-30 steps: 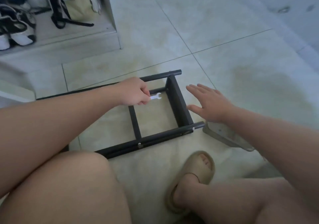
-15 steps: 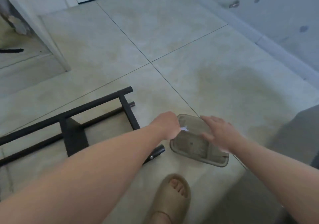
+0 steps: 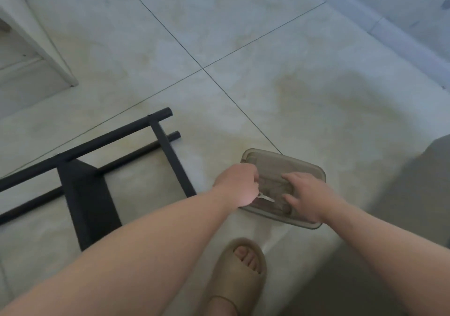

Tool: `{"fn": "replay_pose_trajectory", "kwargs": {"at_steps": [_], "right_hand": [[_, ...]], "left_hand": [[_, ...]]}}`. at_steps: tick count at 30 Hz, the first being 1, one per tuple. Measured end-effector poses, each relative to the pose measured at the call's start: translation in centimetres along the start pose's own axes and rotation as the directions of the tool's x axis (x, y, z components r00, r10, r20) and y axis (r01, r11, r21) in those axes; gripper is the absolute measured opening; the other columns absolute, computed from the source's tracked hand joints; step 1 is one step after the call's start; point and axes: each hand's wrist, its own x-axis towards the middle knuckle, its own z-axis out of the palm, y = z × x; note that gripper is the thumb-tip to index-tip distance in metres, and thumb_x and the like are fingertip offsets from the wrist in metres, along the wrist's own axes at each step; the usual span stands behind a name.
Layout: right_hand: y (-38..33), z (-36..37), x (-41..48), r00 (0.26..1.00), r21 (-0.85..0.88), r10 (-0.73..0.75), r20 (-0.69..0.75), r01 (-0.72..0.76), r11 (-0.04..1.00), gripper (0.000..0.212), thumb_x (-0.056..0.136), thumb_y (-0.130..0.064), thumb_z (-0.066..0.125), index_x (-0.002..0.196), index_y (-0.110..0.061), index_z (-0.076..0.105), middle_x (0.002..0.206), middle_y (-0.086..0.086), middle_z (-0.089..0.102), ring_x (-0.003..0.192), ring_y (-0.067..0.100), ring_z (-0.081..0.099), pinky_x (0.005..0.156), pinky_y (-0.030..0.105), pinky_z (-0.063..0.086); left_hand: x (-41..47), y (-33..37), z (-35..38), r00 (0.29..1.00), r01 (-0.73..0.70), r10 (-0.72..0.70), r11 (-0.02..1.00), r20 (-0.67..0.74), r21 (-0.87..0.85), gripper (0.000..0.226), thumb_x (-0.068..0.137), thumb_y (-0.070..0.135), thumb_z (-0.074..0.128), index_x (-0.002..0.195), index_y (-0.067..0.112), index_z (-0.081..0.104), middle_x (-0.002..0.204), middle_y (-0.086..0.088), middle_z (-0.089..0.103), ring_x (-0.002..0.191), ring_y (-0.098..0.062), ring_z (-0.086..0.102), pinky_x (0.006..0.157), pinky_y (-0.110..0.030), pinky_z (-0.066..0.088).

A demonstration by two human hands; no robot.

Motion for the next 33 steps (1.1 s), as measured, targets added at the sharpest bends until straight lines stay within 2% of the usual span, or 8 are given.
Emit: {"fn": "replay_pose_trajectory", "kwargs": {"at_steps": [6, 10, 12, 19, 21, 24, 28, 33], "right_hand": [[-5.4, -5.5, -0.5, 0.998, 0.007, -0.049, -0.032, 0.049, 0.999, 0.051, 0.101, -0.043, 0.051, 0.149, -0.030, 0.044, 0.151, -0.001, 0.051, 0.137, 0.024, 0.048, 0.108, 0.036, 0.042], [-11.1, -9.1, -0.8, 0.985, -0.049, -0.168, -0.048, 0.165, 0.985, 0.045, 0.102, -0.042, 0.051, 0.145, -0.029, 0.049, 0.146, -0.007, 0.055, 0.134, 0.021, 0.050, 0.106, 0.036, 0.043], [-13.9, -10.3, -0.7, 0.977, -0.082, -0.212, -0.017, 0.210, 0.974, 0.045, 0.102, -0.044, 0.051, 0.144, -0.030, 0.049, 0.143, -0.011, 0.056, 0.133, 0.019, 0.050, 0.106, 0.037, 0.043], [-21.3, -10.0, 1.4, 0.970, -0.120, -0.224, 0.100, 0.235, 0.965, 0.046, 0.100, -0.044, 0.053, 0.143, -0.026, 0.050, 0.140, -0.006, 0.058, 0.130, 0.021, 0.051, 0.106, 0.037, 0.042], [-22.3, -8.4, 1.9, 0.971, -0.104, -0.197, 0.132, 0.212, 0.972, 0.048, 0.100, -0.043, 0.054, 0.144, -0.024, 0.049, 0.140, -0.003, 0.059, 0.130, 0.023, 0.052, 0.107, 0.039, 0.042], [-23.1, -5.5, 2.2, 0.977, -0.045, -0.139, 0.164, 0.149, 0.988, 0.053, 0.099, -0.041, 0.056, 0.146, -0.021, 0.044, 0.136, 0.002, 0.061, 0.124, 0.025, 0.055, 0.098, 0.036, 0.044], [-23.3, -2.8, 3.0, 0.985, 0.052, -0.068, 0.157, 0.061, 0.997, 0.045, 0.097, -0.038, 0.062, 0.135, -0.017, 0.051, 0.123, 0.006, 0.066, 0.107, 0.026, 0.059, 0.081, 0.033, 0.042], [-23.5, -1.8, 3.7, 0.994, 0.076, -0.022, 0.107, 0.014, 0.997, 0.035, 0.094, -0.032, 0.068, 0.121, -0.013, 0.056, 0.115, 0.007, 0.066, 0.091, 0.023, 0.051, 0.075, 0.032, 0.039]], "left_hand": [[-6.4, -5.2, -4.5, 0.998, -0.025, 0.031, 0.995, -0.056, 0.097, 0.019, 0.094, 0.017, 0.048, 0.101, 0.017, 0.066, 0.112, -0.003, 0.065, 0.106, -0.027, 0.059, 0.093, -0.041, 0.051], [-10.6, -10.6, -7.7, 0.982, 0.114, -0.096, 0.988, -0.163, 0.102, 0.014, 0.096, 0.024, 0.053, 0.106, 0.025, 0.061, 0.116, 0.001, 0.063, 0.105, -0.022, 0.058, 0.092, -0.039, 0.051], [-12.6, -13.5, -8.8, 0.956, 0.219, -0.198, 0.973, -0.217, 0.078, 0.024, 0.095, 0.027, 0.055, 0.119, 0.026, 0.060, 0.123, 0.001, 0.060, 0.110, -0.022, 0.057, 0.089, -0.035, 0.049], [-17.7, -21.6, -8.7, 0.703, 0.556, -0.624, 0.781, -0.340, -0.284, 0.052, 0.091, 0.024, 0.061, 0.140, 0.018, 0.044, 0.139, -0.009, 0.045, 0.122, -0.033, 0.051, 0.097, -0.046, 0.050], [-18.5, -22.8, -7.5, 0.643, 0.576, -0.709, 0.697, -0.290, -0.428, 0.058, 0.091, 0.021, 0.062, 0.143, 0.013, 0.038, 0.142, -0.011, 0.044, 0.118, -0.035, 0.055, 0.094, -0.047, 0.052], [-18.6, -23.8, -5.7, 0.622, 0.571, -0.765, 0.588, -0.166, -0.573, 0.055, 0.093, 0.016, 0.058, 0.142, 0.010, 0.034, 0.134, -0.014, 0.054, 0.110, -0.035, 0.060, 0.090, -0.044, 0.052], [-17.5, -24.6, -5.0, 0.639, 0.548, -0.759, 0.561, -0.122, -0.620, 0.044, 0.093, 0.019, 0.059, 0.133, 0.009, 0.043, 0.124, -0.013, 0.060, 0.108, -0.035, 0.060, 0.088, -0.041, 0.054], [-16.7, -25.3, -5.3, 0.616, 0.577, -0.784, 0.515, -0.076, -0.634, 0.035, 0.091, 0.016, 0.062, 0.122, 0.006, 0.050, 0.115, -0.015, 0.062, 0.096, -0.034, 0.064, 0.071, -0.037, 0.054]]}}
